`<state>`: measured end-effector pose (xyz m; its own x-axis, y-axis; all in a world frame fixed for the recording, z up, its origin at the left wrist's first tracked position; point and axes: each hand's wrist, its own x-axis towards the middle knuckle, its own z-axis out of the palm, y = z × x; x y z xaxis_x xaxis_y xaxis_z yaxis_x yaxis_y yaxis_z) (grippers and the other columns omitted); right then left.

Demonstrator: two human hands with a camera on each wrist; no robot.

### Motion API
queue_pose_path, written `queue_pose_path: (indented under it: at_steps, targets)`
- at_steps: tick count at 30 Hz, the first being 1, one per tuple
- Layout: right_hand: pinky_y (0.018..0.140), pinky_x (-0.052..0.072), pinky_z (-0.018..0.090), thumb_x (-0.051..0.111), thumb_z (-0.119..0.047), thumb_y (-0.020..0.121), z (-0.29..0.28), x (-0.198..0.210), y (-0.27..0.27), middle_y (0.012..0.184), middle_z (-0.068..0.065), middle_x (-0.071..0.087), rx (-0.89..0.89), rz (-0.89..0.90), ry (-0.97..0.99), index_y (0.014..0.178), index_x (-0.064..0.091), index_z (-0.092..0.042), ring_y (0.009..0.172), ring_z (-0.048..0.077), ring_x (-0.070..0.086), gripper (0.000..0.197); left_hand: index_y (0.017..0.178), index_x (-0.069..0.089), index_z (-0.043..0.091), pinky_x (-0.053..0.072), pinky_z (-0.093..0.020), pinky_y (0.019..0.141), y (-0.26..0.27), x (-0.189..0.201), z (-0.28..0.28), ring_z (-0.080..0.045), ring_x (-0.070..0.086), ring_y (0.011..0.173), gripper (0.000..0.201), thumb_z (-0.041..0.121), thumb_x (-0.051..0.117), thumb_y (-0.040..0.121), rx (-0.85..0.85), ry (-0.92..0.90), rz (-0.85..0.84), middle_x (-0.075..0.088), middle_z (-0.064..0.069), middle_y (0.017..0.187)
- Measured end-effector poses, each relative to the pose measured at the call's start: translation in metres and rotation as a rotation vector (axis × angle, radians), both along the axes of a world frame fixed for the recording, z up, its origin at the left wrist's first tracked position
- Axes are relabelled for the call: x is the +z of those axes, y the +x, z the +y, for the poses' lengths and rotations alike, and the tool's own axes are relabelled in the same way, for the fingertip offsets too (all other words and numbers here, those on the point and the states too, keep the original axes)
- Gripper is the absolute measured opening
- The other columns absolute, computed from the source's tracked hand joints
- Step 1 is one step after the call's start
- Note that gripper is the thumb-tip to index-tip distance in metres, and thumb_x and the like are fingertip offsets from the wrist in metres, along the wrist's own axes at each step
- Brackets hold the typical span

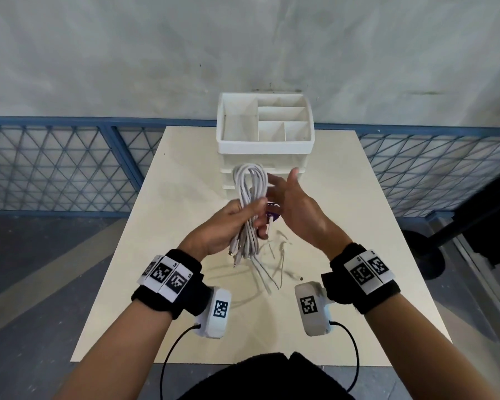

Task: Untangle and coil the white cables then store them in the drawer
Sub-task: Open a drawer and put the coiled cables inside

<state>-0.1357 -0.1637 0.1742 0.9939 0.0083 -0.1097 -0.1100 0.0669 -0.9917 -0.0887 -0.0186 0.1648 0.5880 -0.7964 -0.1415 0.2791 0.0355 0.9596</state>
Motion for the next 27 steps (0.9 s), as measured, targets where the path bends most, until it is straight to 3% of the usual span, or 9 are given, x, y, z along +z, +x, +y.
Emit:
queue_pose_path:
  at_steps: [3, 5, 7, 10, 13, 17, 21, 24, 27]
  targets:
    - [0.081, 0.042, 0.02, -0.003, -0.045, 0.098, 0.022, -0.022, -0.011, 0.061, -0.023, 0.067, 0.064, 0.032, -0.125, 0.102, 0.056, -0.028, 0.067, -0.008, 0.062, 0.061, 0.071, 0.048, 0.01, 0.06, -0.038, 0.069, 0.012, 0.012, -0.002, -0.021, 0.072, 0.072, 0.031, 0.027, 0.041, 0.096, 0.151, -0.128, 0.048, 0.071, -0.001, 0.069]
    - [0.096, 0.041, 0.019, 0.001, -0.056, 0.095, 0.032, -0.032, -0.02, 0.068, -0.01, 0.072, 0.139, 0.081, -0.257, 0.089, 0.065, -0.027, 0.083, 0.008, 0.067, 0.07, 0.07, 0.049, 0.01, 0.059, -0.044, 0.072, 0.02, 0.02, 0.0, -0.022, 0.073, 0.077, 0.032, 0.028, 0.042, 0.096, 0.205, -0.148, 0.001, 0.073, -0.004, 0.072]
    - [0.087, 0.045, 0.023, 0.007, -0.056, 0.095, 0.03, -0.041, -0.024, 0.06, -0.001, 0.061, 0.193, 0.078, -0.314, 0.083, 0.065, -0.018, 0.071, 0.018, 0.063, 0.071, 0.068, 0.05, 0.011, 0.059, -0.044, 0.068, 0.029, 0.022, 0.006, -0.014, 0.067, 0.057, 0.035, 0.026, 0.041, 0.098, 0.309, -0.136, -0.053, 0.063, 0.003, 0.057]
    - [0.073, 0.048, 0.036, 0.031, -0.041, 0.099, 0.017, -0.046, -0.024, 0.058, -0.006, 0.041, 0.233, 0.043, -0.398, 0.078, 0.055, -0.014, 0.052, 0.008, 0.046, 0.041, 0.062, 0.045, 0.014, 0.055, -0.033, 0.052, 0.042, 0.018, 0.02, -0.008, 0.05, 0.038, 0.04, 0.029, 0.041, 0.099, 0.491, -0.031, -0.24, 0.043, 0.007, 0.043]
    - [0.06, 0.046, 0.023, 0.041, -0.034, 0.097, 0.005, -0.046, -0.02, 0.066, -0.01, 0.046, 0.312, -0.008, -0.684, 0.084, 0.052, -0.02, 0.055, 0.005, 0.043, 0.022, 0.063, 0.042, 0.011, 0.044, -0.033, 0.05, 0.042, 0.009, 0.024, -0.015, 0.051, 0.036, 0.042, 0.034, 0.043, 0.098, 0.574, 0.191, -0.505, 0.043, 0.004, 0.042]
    - [0.056, 0.034, 0.021, 0.045, -0.032, 0.096, -0.012, -0.039, -0.021, 0.062, -0.01, 0.048, 0.34, -0.04, -0.913, 0.091, 0.047, -0.025, 0.051, 0.007, 0.043, 0.009, 0.07, 0.04, 0.014, 0.042, -0.035, 0.045, 0.047, -0.002, 0.03, -0.032, 0.05, 0.043, 0.037, 0.04, 0.044, 0.096, 0.625, 0.306, -0.545, 0.048, 0.003, 0.038]
    - [0.06, 0.033, 0.024, 0.043, -0.03, 0.097, -0.018, -0.025, -0.02, 0.061, -0.019, 0.055, 0.242, -0.122, -0.977, 0.081, 0.047, -0.031, 0.054, 0.004, 0.047, 0.016, 0.07, 0.04, 0.016, 0.039, -0.02, 0.039, 0.045, -0.011, 0.029, -0.01, 0.048, 0.033, 0.033, 0.036, 0.045, 0.097, 0.544, 0.368, -0.557, 0.046, -0.001, 0.049]
    - [0.057, 0.034, 0.015, 0.043, -0.022, 0.098, -0.019, -0.008, -0.011, 0.057, -0.016, 0.052, 0.167, -0.178, -0.847, 0.078, 0.048, -0.021, 0.054, 0.004, 0.044, 0.021, 0.07, 0.039, 0.018, 0.038, -0.02, 0.038, 0.03, -0.02, 0.014, -0.009, 0.045, 0.034, 0.031, 0.032, 0.046, 0.096, 0.366, 0.296, -0.518, 0.041, 0.0, 0.056]
    - [0.062, 0.038, 0.015, 0.044, -0.02, 0.097, -0.018, 0.0, -0.005, 0.068, -0.01, 0.055, 0.138, -0.187, -0.784, 0.078, 0.052, -0.014, 0.062, 0.006, 0.047, 0.022, 0.068, 0.045, 0.016, 0.04, -0.022, 0.037, 0.014, -0.023, 0.001, -0.009, 0.045, 0.035, 0.035, 0.037, 0.04, 0.096, 0.249, 0.254, -0.429, 0.042, 0.003, 0.053]
